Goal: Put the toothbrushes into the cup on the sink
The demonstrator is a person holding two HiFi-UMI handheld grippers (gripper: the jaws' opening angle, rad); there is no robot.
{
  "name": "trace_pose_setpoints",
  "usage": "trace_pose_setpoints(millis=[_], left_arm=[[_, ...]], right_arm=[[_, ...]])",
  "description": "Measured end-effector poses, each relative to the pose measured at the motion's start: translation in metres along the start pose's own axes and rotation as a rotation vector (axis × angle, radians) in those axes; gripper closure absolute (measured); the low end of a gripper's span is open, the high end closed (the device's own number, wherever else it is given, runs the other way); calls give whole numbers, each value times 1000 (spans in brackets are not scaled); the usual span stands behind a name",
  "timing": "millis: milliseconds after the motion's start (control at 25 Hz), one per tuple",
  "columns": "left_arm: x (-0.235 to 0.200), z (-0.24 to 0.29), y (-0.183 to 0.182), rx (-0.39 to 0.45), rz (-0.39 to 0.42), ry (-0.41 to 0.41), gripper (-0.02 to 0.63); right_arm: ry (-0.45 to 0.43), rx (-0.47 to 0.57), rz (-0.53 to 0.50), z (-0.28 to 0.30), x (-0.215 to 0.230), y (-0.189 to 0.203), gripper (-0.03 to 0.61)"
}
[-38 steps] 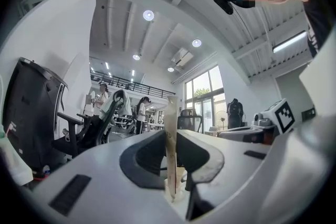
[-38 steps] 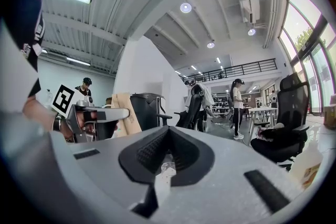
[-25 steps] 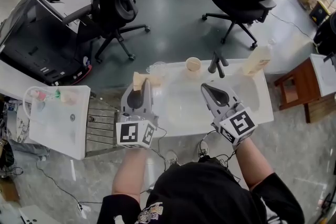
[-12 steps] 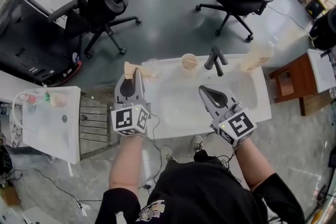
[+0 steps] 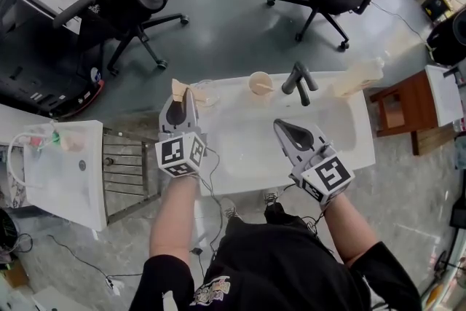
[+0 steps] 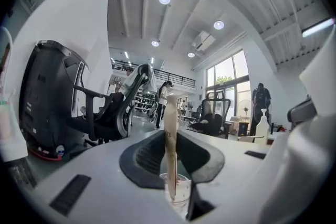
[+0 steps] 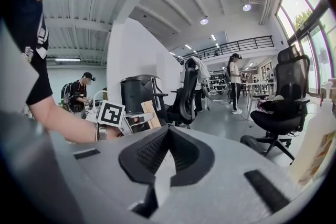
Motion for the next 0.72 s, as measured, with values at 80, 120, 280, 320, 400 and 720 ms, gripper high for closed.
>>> trace_pose_setpoints(millis=[80, 120, 280, 320, 400, 720], left_arm=[[-3, 4, 8, -16, -3, -7, 557], [-4, 6, 12, -23, -3, -9, 557], [-8, 11, 29, -57, -14, -26, 557], [-9, 12, 33, -66, -13, -31, 557], [-9, 14, 41, -88, -6, -41, 557], [-6, 10, 62, -162, 16, -54, 520]], right_arm=[[1, -1, 13, 2, 3, 3, 572], [1, -3, 18, 3, 4, 5, 572], [0, -13, 29, 4, 6, 11, 572], [1, -15, 32, 4, 7, 12, 572], [3, -15, 37, 4, 9, 14, 572], [3, -14, 54, 0, 14, 18, 572]])
Point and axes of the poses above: the fingertips, and each gripper's own axes: z forward along the fingers, x to its right, y out of its underside, the point moved 3 cm from there along -z, backward along the fingers, and after that the axes turned 1 degree about -y, right-handed, at the moved point
